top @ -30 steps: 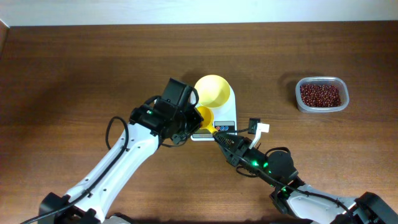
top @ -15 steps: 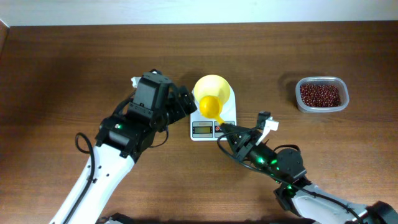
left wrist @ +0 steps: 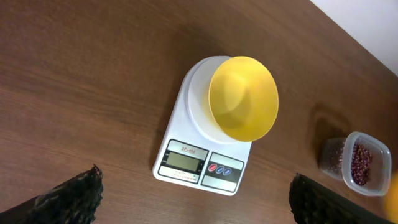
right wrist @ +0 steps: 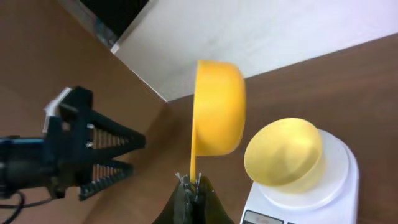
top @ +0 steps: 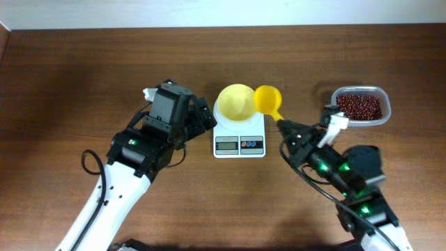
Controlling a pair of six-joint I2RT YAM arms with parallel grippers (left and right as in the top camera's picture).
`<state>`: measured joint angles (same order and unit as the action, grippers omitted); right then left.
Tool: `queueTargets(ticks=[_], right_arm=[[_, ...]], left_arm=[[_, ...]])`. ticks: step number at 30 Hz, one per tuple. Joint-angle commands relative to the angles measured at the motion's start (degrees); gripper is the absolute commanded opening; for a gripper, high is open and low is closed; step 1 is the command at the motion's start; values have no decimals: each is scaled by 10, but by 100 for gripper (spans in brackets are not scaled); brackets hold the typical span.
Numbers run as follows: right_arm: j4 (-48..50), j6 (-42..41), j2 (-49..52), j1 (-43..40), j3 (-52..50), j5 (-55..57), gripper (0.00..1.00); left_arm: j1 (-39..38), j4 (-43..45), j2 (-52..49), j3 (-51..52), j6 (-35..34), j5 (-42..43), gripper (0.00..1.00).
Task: Scoop item into bowl and weigh 50g on scale
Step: 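Carry the scoop with the right gripper toward the red bean tub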
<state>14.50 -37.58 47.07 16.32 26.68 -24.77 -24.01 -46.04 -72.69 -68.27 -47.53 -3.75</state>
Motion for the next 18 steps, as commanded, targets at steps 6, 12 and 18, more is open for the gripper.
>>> queueTargets(ticks=[6,12,18], right_arm=[[-74,40,-62,-80,10,-35,4],[-87,40,-62,-234,10,-186,4],[-98,44,-62,-357,10,-250,4]], left_arm=[[2,1,3,-13,9,-5,99],[1,37,3,-13,81,30,99],[-38,61,1,-13,172,59,99]])
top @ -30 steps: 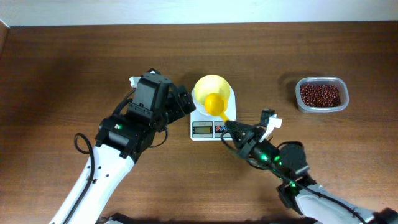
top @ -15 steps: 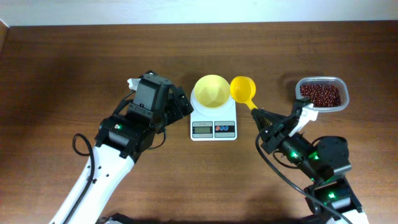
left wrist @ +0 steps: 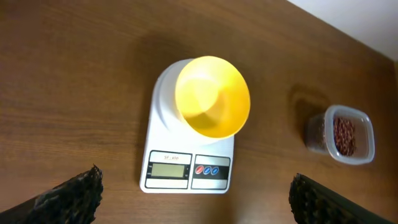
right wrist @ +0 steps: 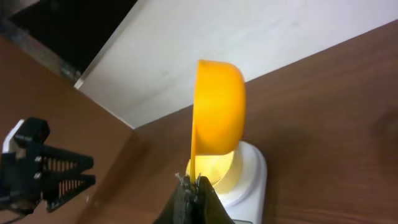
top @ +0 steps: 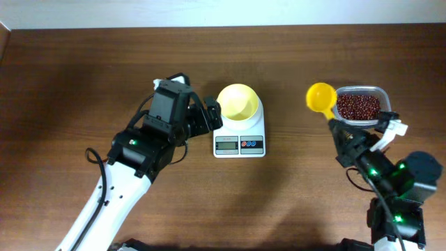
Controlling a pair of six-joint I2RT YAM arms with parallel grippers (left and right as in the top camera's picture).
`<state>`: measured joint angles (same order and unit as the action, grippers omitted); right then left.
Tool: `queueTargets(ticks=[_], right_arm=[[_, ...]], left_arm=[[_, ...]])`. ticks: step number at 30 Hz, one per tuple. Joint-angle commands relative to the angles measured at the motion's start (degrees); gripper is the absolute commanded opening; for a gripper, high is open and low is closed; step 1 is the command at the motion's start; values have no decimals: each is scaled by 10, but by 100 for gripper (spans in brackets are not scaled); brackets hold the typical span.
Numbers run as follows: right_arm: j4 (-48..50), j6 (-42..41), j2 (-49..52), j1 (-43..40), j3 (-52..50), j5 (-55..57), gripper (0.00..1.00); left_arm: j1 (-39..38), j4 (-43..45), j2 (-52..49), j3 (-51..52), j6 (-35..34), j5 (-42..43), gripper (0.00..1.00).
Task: Scoop item into bowl and weigh 50g on scale
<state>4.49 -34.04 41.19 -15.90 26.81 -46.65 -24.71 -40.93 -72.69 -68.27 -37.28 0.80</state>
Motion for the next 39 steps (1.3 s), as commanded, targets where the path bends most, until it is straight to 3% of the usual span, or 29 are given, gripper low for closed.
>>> queueTargets(ticks=[1,5,6,7,8,14,15,16,18,22,24,28,35,39], right_arm=[[2,9,-3,-44,9,-32,4],[2,9,-3,-55,9,-42,4],[2,9,-3,-55,9,-42,4],[2,15,-3,-55,9,-42,4],[2,24,-3,-55,9,-42,4],[2,38,5,-55,9,-37,4],[2,38,9,-55,9,-37,4],[2,38,17,-55,9,-37,4],[2,38,32,-55,9,-37,4],[3,38,54,-55,9,-37,4],[4,38,62,-55,9,-37,4],[4,38,70,-55,9,-37,4],[4,38,70,-55,9,-37,4],[4,38,70,-55,9,-37,4]], left_arm=[[-52,18,-4,-13,100,11,94],[-106,28,-43,-13,108,-21,64],[-114,30,-59,-13,108,-21,64],[-117,30,-73,-13,108,-21,73],[-117,30,-88,-13,108,-21,99],[-121,47,-122,-13,108,-6,98],[-127,53,-128,-13,108,-6,84],[-133,61,-139,-13,108,-6,60],[-142,71,-168,-13,109,-10,50],[-145,80,-224,-13,120,-21,17],[-146,80,-226,-13,168,-21,2],[-151,92,-240,-13,238,-20,0],[-164,109,-277,-13,242,-21,0],[-164,106,-277,-15,329,12,0]])
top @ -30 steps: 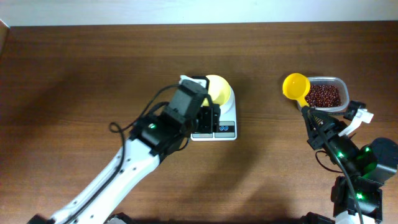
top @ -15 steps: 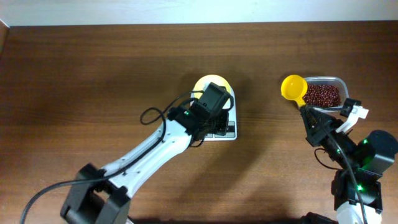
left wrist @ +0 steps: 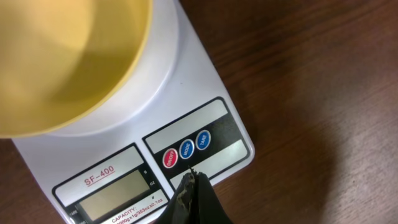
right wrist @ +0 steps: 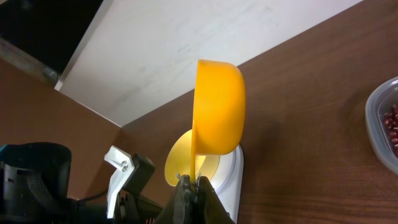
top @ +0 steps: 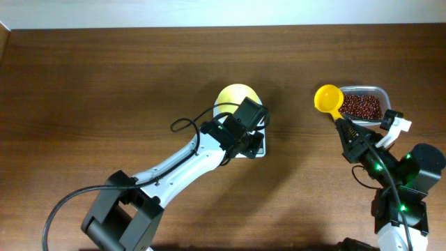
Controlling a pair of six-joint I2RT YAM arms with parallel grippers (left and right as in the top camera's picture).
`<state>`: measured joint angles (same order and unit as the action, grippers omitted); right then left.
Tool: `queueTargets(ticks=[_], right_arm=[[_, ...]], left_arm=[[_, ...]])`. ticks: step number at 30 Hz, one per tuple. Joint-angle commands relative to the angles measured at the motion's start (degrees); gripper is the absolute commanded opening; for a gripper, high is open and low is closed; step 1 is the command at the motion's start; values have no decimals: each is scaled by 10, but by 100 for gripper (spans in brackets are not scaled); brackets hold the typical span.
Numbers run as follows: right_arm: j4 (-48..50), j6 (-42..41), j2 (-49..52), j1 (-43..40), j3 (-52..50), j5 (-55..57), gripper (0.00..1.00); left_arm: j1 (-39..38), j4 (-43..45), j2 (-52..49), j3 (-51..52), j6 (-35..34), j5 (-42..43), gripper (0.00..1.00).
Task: Scoop item into bowl and weigh 50g on scale
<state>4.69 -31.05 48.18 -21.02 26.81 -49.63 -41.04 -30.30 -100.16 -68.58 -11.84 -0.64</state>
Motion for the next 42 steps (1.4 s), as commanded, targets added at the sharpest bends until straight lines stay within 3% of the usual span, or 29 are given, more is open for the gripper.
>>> queueTargets(ticks=[1,4,8,11,24,42], right_arm=[[2,8,0,-4,9,-8,4],[2,8,0,-4,9,-8,4],[2,8,0,-4,9,-8,4],[2,8,0,-4,9,-7,4],[2,8,0,-4,9,-8,4],[-9,9,0,-4,9,-7,4]], left_arm=[[-1,-14,-2,-19,101,27,0],[-1,-70,-2,-39,141,-59,0],[-1,-58,-37,-39,144,-60,0],[-1,-65,-76,-39,189,-61,0],[-2,-5,-103,-39,251,-63,0],[-6,-17,-105,-39,221,-67,0]])
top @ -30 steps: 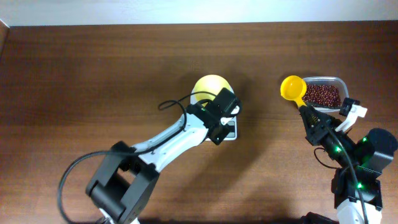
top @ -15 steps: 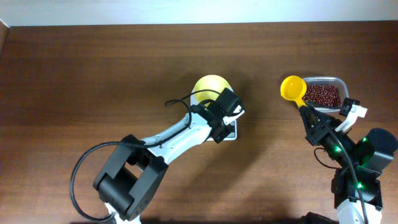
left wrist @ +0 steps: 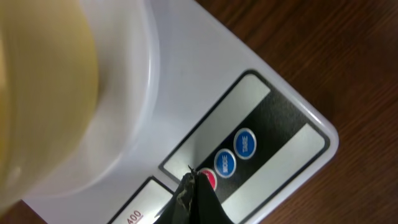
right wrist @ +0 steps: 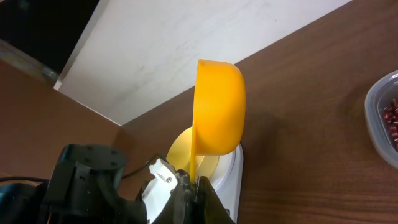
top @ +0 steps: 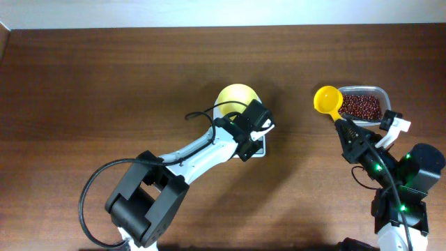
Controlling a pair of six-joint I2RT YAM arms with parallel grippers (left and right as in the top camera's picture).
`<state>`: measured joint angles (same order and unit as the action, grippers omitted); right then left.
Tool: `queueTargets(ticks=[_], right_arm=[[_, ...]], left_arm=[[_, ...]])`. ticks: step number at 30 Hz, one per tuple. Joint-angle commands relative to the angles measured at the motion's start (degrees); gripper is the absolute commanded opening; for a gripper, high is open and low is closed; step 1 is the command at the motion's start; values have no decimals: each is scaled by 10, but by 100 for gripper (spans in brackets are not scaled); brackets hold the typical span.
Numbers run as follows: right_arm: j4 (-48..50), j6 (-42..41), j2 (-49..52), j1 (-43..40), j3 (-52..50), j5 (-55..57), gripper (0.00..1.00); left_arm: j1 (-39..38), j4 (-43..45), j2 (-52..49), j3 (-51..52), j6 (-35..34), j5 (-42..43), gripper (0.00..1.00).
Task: Scoop item into bowl and weigh 50g on scale
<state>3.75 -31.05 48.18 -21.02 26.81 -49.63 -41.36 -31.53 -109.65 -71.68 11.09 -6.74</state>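
A yellow bowl (top: pixel 233 97) sits on the white scale (top: pixel 262 145), which my left arm partly covers. My left gripper (left wrist: pixel 193 173) is shut and empty, its tip at the scale's red button (left wrist: pixel 210 181), beside two blue buttons (left wrist: pixel 244 142). The bowl (left wrist: pixel 43 93) fills the left of that view. My right gripper (top: pixel 348 136) is shut on the handle of a yellow scoop (top: pixel 327 100), which looks empty and is held beside the clear container of red beans (top: pixel 361 106). The scoop (right wrist: pixel 219 106) stands on edge above the right gripper (right wrist: pixel 194 180).
Brown wooden table (top: pixel 104 84) all round. The left arm and its cable (top: pixel 202 115) lie across the scale's front. A white wall edge (right wrist: pixel 205 37) runs behind the table.
My left gripper has come closer to the scale's panel, with its shut tip now at the red button instead of just below the buttons. The right arm and scoop have not moved.
My left gripper stood open left of the scale while the right held the scoop by the bowl. Then the scoop was over by the bean container. Then the left gripper was shut above the scale's buttons, and now its tip is at the red one.
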Motion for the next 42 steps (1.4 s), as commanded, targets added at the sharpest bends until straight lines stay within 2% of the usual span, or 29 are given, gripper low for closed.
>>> queueTargets(ticks=[1,11,14,25,29,34,38,41,42], right_arm=[[1,8,0,-4,9,-7,4],[1,6,0,-4,9,-8,4],[1,6,0,-4,9,-8,4],[1,6,0,-4,9,-8,4],[1,6,2,-4,9,-7,4],[2,6,31,-4,9,34,4],[12,4,56,-4,9,38,4],[12,3,62,-4,9,38,4],[12,1,63,-4,9,38,4]], left_arm=[[-3,-4,-10,-8,-8,-5,0],[-3,6,-11,-6,-26,-2,0],[-3,0,-30,-6,24,31,0],[-4,-24,-31,-15,23,7,0],[-5,-119,17,-69,23,10,0],[-5,-139,134,-72,23,67,0],[63,-78,280,-73,23,-30,0],[184,15,353,-73,15,-56,2],[257,66,370,-73,-15,-55,4]])
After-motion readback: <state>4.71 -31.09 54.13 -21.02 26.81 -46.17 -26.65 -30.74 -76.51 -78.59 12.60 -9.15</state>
